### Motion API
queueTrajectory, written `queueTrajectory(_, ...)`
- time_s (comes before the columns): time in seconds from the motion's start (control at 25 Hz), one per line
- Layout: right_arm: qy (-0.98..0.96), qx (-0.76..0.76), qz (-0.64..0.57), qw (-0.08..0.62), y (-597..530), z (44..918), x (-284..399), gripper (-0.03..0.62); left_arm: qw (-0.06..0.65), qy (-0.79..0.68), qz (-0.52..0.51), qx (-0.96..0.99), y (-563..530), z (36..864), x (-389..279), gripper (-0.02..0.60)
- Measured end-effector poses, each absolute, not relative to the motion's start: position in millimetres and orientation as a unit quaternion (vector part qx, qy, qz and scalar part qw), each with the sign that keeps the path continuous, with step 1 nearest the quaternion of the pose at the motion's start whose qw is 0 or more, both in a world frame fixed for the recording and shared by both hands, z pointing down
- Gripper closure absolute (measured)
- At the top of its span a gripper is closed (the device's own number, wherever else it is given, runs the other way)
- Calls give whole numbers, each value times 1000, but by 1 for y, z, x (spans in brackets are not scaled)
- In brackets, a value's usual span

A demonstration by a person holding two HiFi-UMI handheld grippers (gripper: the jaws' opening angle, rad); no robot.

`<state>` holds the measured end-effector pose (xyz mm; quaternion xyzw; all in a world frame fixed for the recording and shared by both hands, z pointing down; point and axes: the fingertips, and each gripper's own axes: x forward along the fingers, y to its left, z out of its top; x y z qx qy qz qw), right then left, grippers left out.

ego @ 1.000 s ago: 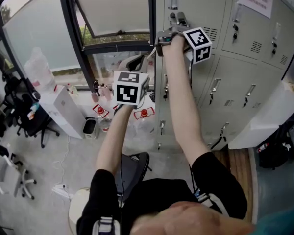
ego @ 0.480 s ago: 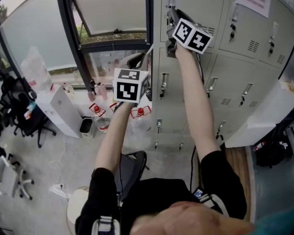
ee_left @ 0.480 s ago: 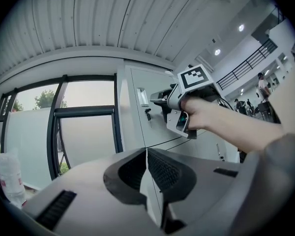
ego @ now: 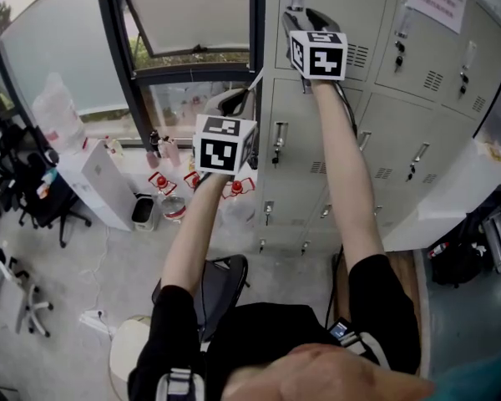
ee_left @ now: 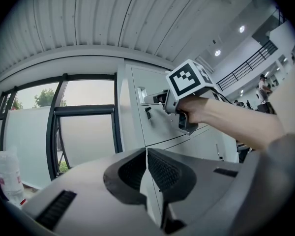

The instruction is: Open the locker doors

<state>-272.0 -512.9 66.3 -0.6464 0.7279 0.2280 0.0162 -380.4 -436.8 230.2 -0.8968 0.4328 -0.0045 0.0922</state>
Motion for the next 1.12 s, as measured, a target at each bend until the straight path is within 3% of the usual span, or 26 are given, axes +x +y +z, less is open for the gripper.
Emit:
queueTrajectory(0.8, 761, -607, 230, -14, -548, 30, -279, 407, 107, 449, 22, -887, -461, 216, -391, 572)
queueTrajectory(0.92, 759, -610, 228, -21, -553, 32, -275, 451, 109, 455, 34, -883, -466, 213, -396, 572)
queueTrajectory(1.12, 765, -605, 223, -14, -560, 31, -278, 454, 110, 462, 40, -879, -473, 209, -404, 572)
